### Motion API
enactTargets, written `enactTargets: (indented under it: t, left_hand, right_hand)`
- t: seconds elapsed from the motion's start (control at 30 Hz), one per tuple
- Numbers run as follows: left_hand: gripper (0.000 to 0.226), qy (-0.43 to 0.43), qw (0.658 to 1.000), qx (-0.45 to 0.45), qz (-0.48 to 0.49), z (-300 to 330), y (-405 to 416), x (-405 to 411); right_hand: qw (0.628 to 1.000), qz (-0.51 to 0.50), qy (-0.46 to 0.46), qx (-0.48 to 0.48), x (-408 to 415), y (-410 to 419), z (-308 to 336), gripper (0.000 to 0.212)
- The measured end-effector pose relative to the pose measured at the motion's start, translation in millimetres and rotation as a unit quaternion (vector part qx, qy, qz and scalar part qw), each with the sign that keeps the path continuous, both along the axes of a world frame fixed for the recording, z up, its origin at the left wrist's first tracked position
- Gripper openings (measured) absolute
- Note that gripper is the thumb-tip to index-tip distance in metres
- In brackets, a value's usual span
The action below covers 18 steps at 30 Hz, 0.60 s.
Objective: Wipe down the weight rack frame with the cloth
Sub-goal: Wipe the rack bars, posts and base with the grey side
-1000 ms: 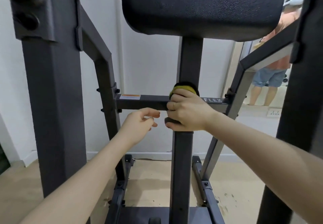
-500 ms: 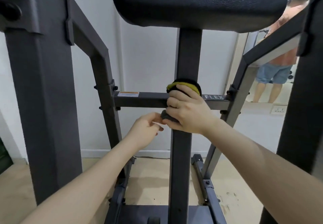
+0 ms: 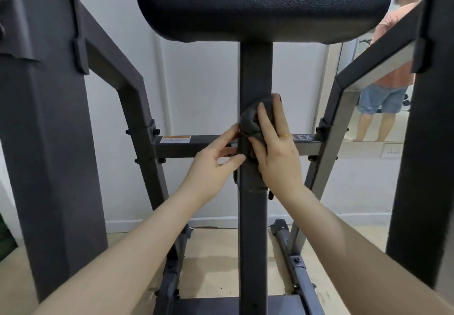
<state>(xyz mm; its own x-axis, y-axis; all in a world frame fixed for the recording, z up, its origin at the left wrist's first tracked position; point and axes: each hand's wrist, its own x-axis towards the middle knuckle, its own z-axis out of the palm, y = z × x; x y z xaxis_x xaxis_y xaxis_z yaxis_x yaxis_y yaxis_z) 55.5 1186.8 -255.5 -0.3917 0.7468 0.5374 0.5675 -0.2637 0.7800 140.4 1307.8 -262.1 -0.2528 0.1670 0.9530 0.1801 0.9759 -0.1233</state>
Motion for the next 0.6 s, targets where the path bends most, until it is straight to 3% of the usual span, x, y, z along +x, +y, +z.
enactTargets:
  t: [0.17, 0.27, 0.47, 0.6]
  left_hand:
    - [0.070, 0.019, 0.999, -0.005, 0.037, -10, 8, 0]
    - [0.070, 0.004, 1.000, -0.004, 0.029, -9, 9, -2]
    - [0.067, 0.004, 1.000, 0.009, 0.026, -13, 9, 0]
    - [0.067, -0.020, 1.000, 0.015, 0.012, -13, 10, -1]
  right_hand:
    - [0.993, 0.064, -0.010, -0.096, -9, -6, 62, 0.055]
    - [0.994, 0.073, 0.011, -0.078, -11, -4, 66, 0.052]
    - [0.997, 0.080, -0.016, -0.002, 1, -3, -20, 0.041]
    - [0.995, 0.033, -0.050, 0.082, -1, 11, 28, 0.040]
